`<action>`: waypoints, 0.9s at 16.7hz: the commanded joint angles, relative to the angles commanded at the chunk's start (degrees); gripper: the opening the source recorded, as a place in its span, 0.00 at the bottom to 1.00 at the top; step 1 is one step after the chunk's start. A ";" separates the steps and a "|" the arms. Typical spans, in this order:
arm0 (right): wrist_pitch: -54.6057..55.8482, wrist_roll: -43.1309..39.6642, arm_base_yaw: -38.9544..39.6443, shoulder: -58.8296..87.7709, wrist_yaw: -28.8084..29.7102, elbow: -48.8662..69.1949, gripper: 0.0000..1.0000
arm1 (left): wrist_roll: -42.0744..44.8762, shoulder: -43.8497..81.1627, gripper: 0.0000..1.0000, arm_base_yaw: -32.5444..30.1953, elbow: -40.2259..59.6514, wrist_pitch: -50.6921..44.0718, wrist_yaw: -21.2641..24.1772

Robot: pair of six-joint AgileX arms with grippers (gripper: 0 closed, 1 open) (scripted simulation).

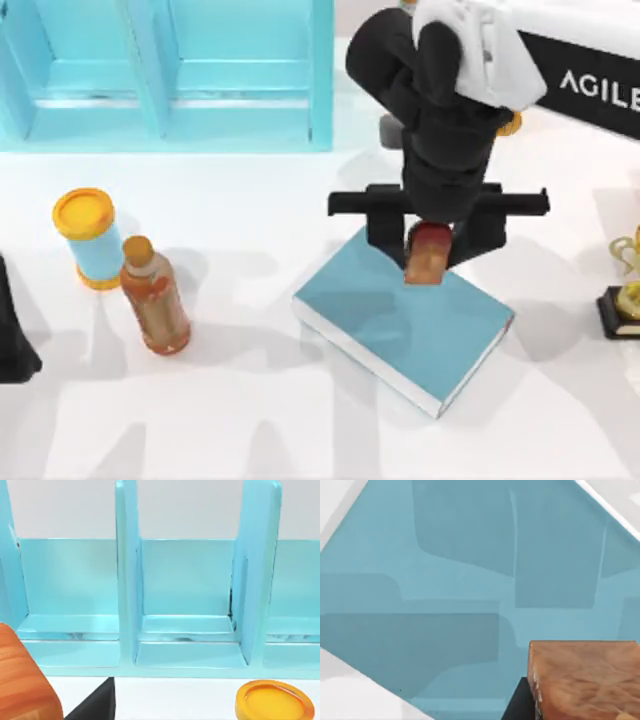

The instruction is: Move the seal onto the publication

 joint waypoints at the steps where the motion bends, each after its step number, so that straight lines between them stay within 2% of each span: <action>1: 0.28 1.11 1.12 0.73 -0.09 -0.01 0.00 | 0.00 0.00 1.00 0.00 0.00 0.00 0.00; 13: -0.62 1.77 1.79 1.02 -0.15 0.90 0.00 | 0.00 0.00 1.00 0.00 0.00 0.00 0.00; 15: -0.62 1.77 1.79 1.02 -0.15 0.90 0.15 | 0.00 0.00 1.00 0.00 0.00 0.00 0.00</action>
